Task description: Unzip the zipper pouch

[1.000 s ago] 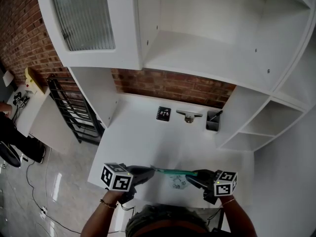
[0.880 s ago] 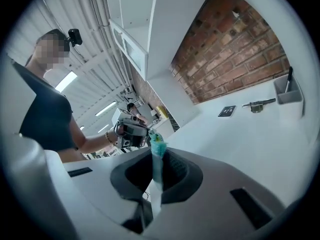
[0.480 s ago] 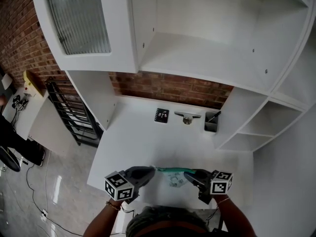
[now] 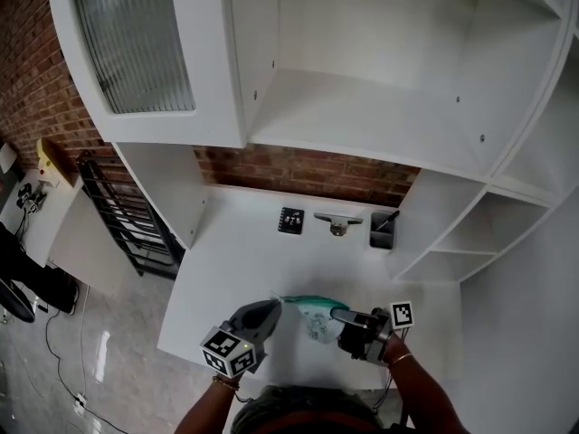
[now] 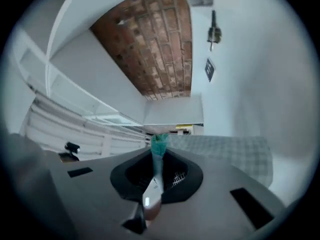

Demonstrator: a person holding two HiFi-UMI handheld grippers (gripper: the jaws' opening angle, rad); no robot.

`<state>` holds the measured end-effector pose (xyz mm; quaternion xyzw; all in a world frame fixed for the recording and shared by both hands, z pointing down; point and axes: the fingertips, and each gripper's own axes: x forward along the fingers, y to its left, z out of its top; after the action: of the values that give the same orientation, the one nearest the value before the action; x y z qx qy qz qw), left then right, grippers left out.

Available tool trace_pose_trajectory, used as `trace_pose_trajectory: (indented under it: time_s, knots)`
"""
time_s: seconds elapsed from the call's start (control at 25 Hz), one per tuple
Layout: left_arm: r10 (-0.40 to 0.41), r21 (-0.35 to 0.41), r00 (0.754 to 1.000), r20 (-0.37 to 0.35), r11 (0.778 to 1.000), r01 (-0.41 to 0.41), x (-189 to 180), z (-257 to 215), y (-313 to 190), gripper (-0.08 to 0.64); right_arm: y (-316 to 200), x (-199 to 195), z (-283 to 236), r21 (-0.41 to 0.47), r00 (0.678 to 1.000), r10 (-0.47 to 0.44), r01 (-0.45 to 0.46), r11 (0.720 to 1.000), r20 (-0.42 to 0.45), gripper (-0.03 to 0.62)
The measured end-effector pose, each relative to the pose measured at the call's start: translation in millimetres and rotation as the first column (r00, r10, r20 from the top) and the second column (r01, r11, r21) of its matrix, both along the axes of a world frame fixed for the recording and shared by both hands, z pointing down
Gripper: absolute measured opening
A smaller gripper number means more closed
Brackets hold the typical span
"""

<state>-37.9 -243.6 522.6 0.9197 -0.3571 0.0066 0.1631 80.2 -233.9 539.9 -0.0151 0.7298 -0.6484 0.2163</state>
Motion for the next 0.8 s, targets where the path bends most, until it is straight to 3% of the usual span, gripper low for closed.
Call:
trace_pose_trajectory:
  time_s: [0.12, 0.2, 0.36, 0.52, 0.6, 0.68, 0.72, 0.76, 0.8]
  knots:
    - [-0.003, -0.016, 0.999, 0.039, 1.0, 0.003, -5.6, 3.4, -1.6, -0.002, 0.0, -6.8, 10.6, -0.146, 0.997, -0.029, 0.038, 0.989, 0.065, 0.006]
    - [0.001, -0.053, 0.997, 0.075, 0.999, 0.003, -8.1, 16.7, -2.7, -0.002, -1.6, -8.7, 31.2, -0.192, 1.0, -0.028, 0.027, 0.981, -0.004, 0.006]
    - [0.056, -0.154, 0.99, 0.13, 0.987, -0.036, 6.6, 51.5, -13.5, -0.002, -22.4, 6.7, 68.5, -0.224, 0.987, 0.047, -0.082, 0.971, -0.157, 0.006]
    - [0.073, -0.204, 0.986, 0.148, 0.978, -0.042, 25.6, 73.6, -40.0, -0.002, -51.8, 27.6, 89.6, -0.156, 0.946, 0.122, -0.175, 0.972, -0.302, 0.006]
    - [0.061, -0.203, 0.985, 0.164, 0.979, -0.027, 30.6, 78.0, -48.8, -0.002, -59.6, 35.1, 97.6, -0.08, 0.897, 0.149, -0.199, 0.977, -0.416, 0.009]
    - [0.036, -0.196, 0.983, 0.178, 0.981, 0.0, 30.6, 82.6, -52.4, 0.0, -61.6, 41.5, 98.7, 0.036, 0.819, 0.195, -0.209, 0.977, -0.539, 0.037]
    - [0.018, -0.196, 0.985, 0.171, 0.981, 0.016, 27.9, 84.0, -52.7, 0.007, -59.8, 45.1, 97.9, 0.089, 0.774, 0.223, -0.212, 0.973, -0.592, 0.15]
    - [0.001, -0.2, 0.989, 0.149, 0.979, 0.029, 24.0, 84.2, -51.9, 0.096, -56.8, 50.5, 97.6, 0.133, 0.727, 0.251, -0.217, 0.967, -0.639, 0.257]
    - [-0.014, -0.208, 0.993, 0.119, 0.977, 0.039, 19.3, 83.5, -50.3, 0.228, -53.7, 58.0, 97.5, 0.173, 0.679, 0.283, -0.227, 0.958, -0.677, 0.27]
